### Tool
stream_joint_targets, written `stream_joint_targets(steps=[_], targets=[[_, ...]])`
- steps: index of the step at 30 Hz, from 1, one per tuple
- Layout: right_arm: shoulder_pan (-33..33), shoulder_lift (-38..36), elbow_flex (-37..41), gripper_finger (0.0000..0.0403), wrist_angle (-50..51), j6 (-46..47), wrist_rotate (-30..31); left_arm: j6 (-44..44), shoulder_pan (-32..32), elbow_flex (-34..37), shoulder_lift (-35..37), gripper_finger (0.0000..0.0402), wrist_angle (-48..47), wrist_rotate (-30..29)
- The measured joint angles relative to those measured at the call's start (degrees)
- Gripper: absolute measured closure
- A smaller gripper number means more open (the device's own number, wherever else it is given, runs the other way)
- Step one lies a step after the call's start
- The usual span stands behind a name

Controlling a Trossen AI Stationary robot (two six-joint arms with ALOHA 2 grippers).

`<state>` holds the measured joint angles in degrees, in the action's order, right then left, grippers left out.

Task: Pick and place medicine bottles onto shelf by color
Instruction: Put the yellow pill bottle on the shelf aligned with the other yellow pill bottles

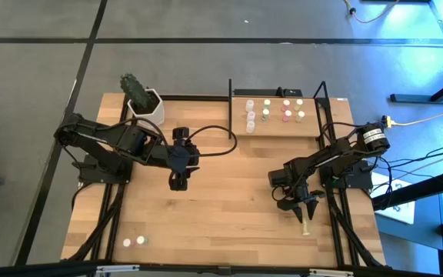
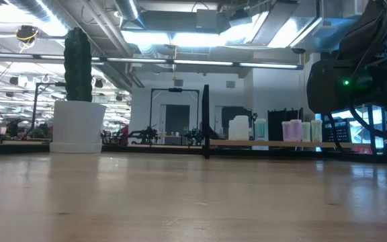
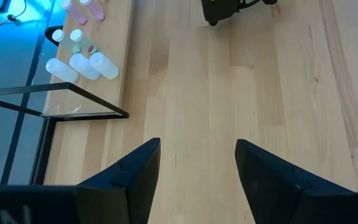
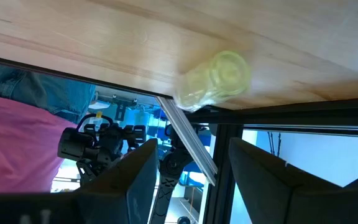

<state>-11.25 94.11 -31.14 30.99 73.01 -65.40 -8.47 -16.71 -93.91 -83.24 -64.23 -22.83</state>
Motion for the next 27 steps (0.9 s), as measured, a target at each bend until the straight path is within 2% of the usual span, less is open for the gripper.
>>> stream_joint_targets(steps=[6,9,13,17,24,27], targets=[[-0.2,-0.5,-0.2,0.0206,0.4,-2.3,0.6,0.0,0.0,0.0,0.0,0.0200,0.0,0.0],[-1.1,-2.6,-2.1,0.0206,3.8,-2.5,6.6,0.0,0.0,0.0,0.0,0.0200,0.0,0.0],[-3.8,-7.5,-7.3,0.0206,12.9,1.7,17.5,0.0,0.0,0.0,0.0,0.0200,0.0,0.0],[-9.8,-12.9,-13.2,0.0206,16.1,13.4,30.0,-0.1,0.0,0.0,0.0,0.0200,0.0,0.0],[-27.2,-17.0,-22.7,0.0206,15.9,40.9,61.0,0.0,-0.3,0.0,0.0,0.0200,-0.4,0.1],[-34.5,-15.2,-25.4,0.0205,15.8,47.2,70.1,0.7,-0.3,0.0,0.0,0.0200,-0.6,0.6]])
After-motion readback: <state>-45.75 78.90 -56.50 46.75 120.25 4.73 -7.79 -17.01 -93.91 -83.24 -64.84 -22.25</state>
